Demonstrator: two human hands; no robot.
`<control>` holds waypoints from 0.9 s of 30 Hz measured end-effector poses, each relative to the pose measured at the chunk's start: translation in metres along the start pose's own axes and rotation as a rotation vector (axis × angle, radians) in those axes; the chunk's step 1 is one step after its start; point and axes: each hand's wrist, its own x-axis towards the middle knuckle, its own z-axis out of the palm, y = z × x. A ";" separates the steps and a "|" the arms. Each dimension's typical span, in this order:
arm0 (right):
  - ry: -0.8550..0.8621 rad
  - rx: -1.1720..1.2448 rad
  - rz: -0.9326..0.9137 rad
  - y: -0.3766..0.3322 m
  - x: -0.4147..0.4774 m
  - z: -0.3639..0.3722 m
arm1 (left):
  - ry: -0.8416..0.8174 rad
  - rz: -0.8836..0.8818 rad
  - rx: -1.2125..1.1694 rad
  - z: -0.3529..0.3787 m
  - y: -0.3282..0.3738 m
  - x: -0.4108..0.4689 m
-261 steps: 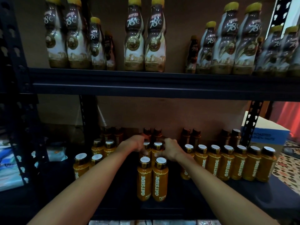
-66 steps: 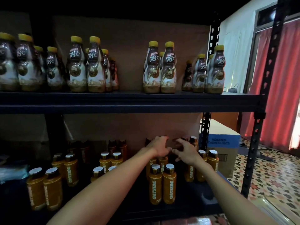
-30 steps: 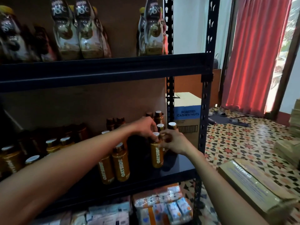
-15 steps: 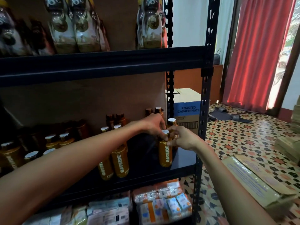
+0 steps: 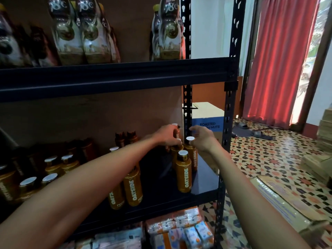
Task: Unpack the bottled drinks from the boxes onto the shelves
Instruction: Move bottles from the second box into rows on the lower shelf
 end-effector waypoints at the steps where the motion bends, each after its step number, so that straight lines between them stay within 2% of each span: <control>1: -0.014 -0.039 0.016 0.000 0.005 0.004 | -0.001 -0.007 0.016 0.007 -0.002 0.004; 4: -0.084 -0.072 0.076 0.008 0.011 0.018 | -0.048 -0.036 0.039 0.026 -0.009 0.017; 11: -0.028 -0.039 0.049 0.024 0.013 0.029 | -0.084 -0.069 0.025 0.028 -0.020 0.031; 27: -0.211 -0.044 0.039 0.011 0.025 0.028 | -0.076 -0.137 0.006 0.023 -0.031 0.019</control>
